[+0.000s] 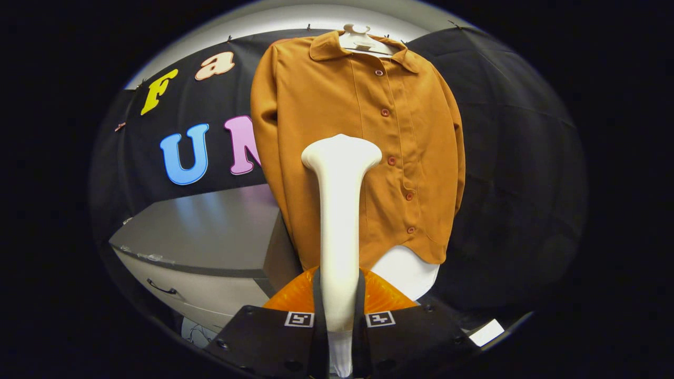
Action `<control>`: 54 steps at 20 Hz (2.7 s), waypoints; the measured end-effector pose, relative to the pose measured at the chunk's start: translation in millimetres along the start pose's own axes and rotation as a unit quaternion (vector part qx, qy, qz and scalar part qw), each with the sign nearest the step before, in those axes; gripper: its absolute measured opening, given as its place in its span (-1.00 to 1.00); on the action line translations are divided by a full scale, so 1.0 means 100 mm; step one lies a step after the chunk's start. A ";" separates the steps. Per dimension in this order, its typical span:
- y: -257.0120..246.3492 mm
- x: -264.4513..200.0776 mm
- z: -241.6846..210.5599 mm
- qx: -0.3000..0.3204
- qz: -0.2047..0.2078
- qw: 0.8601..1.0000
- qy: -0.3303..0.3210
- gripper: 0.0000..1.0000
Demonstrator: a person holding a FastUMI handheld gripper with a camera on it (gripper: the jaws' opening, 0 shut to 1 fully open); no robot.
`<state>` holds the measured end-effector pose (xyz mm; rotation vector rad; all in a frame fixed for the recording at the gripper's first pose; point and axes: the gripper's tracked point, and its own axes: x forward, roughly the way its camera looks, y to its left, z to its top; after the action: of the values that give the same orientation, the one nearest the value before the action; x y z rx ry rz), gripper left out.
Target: Iron the clothes twice with a garment steamer, once on the left side and once on the right side.
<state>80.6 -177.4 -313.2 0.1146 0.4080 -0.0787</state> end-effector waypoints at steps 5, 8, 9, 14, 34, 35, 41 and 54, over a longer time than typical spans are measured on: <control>-0.11 -0.03 -0.32 -0.003 -0.013 0.999 0.038 -0.58; -0.14 -0.11 -0.61 -0.004 -0.018 0.997 0.069 -0.58; -0.13 -0.16 -0.70 -0.002 -0.017 0.997 0.077 -0.58; -0.05 -0.40 -0.85 -0.005 -0.008 0.996 0.086 -0.59; 0.18 -1.56 2.52 -0.007 0.029 0.968 -0.247 -0.60; 0.15 -1.61 2.61 -0.006 0.030 0.966 -0.257 -0.60; -0.31 -1.49 2.87 0.001 0.007 0.960 -0.279 -0.60; -1.26 -0.35 2.17 0.048 -0.052 0.981 -0.179 -0.60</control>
<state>120.9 -327.8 -112.8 0.1716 0.0504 -0.2195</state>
